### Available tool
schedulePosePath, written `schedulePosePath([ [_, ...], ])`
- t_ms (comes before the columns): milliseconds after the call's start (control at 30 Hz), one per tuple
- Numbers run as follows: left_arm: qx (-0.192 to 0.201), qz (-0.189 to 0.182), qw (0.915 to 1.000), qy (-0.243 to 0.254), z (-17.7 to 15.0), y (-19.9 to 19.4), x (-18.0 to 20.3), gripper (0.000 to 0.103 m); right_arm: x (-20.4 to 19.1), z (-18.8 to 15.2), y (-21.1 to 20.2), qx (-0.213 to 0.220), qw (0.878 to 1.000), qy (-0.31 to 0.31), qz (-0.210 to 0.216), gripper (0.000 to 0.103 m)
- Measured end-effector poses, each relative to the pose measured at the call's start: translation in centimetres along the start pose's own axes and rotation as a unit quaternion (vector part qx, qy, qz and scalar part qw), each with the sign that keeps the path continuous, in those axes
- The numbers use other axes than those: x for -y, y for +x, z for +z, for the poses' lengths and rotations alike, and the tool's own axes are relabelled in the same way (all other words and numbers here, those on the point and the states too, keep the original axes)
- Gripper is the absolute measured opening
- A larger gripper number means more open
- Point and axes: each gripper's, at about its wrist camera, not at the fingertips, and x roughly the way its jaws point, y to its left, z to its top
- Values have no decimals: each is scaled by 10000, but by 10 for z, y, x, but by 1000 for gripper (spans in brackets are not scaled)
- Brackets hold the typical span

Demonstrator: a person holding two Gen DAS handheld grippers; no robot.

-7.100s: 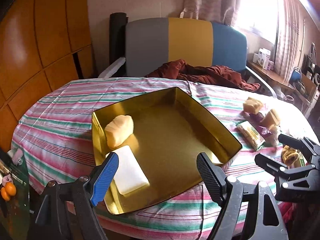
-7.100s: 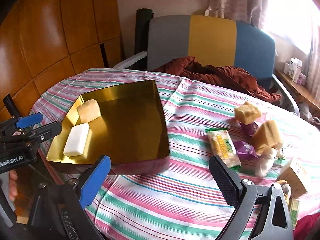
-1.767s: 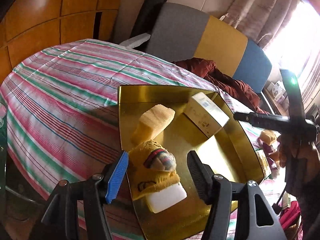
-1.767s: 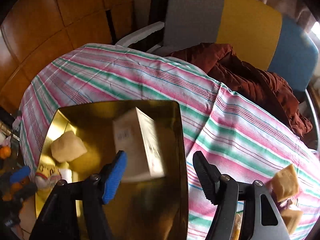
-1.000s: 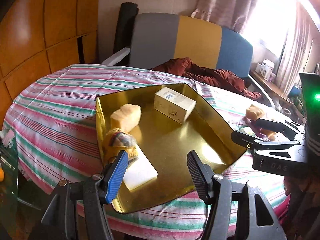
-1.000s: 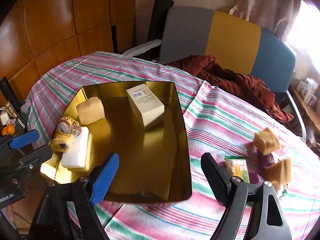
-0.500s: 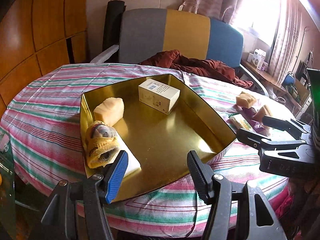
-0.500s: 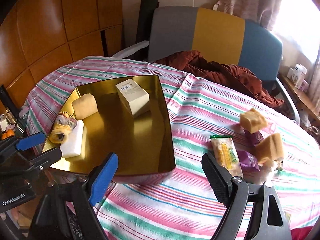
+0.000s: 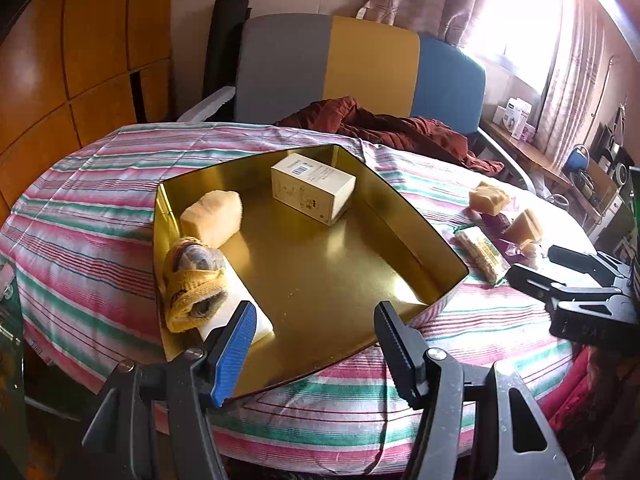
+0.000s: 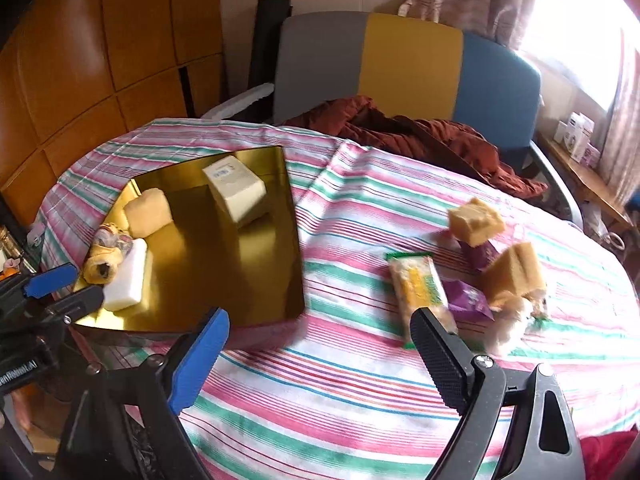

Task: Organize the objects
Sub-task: 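Move the left tool to the cracker packet while the right tool approaches the small green box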

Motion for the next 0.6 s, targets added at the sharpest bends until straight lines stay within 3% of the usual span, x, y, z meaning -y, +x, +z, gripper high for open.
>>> schedulePosePath([
  [267, -93, -181, 9996, 212, 1, 5, 14, 62, 83, -27, -10, -585, 9957, 242, -678, 93],
  [600, -168, -508, 9972, 521, 5, 12, 39, 62, 187, -70, -32, -1846, 9775, -504, -883, 95],
])
